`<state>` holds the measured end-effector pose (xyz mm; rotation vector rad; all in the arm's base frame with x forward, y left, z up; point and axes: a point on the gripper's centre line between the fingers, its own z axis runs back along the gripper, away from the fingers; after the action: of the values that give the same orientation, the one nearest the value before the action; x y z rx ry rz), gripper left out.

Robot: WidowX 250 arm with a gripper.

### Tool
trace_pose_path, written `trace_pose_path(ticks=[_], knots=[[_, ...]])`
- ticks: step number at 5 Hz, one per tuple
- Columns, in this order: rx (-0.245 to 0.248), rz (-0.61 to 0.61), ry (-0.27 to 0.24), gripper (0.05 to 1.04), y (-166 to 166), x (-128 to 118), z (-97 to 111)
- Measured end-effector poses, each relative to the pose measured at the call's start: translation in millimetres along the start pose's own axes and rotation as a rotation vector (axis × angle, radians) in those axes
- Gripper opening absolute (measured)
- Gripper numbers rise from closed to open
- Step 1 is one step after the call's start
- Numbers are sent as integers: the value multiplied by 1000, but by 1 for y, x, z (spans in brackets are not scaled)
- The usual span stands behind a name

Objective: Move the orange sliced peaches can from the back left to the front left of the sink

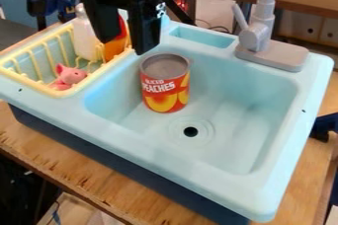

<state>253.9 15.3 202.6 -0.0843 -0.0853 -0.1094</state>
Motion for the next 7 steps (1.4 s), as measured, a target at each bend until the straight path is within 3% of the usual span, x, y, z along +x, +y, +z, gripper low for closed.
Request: trace_pose_path(ticks=[1, 5, 7], knots=[[-3, 3, 20, 999, 1, 1, -7], [-29, -132, -128, 999, 13, 85, -43], [18, -111, -152, 999, 23, 104, -41]])
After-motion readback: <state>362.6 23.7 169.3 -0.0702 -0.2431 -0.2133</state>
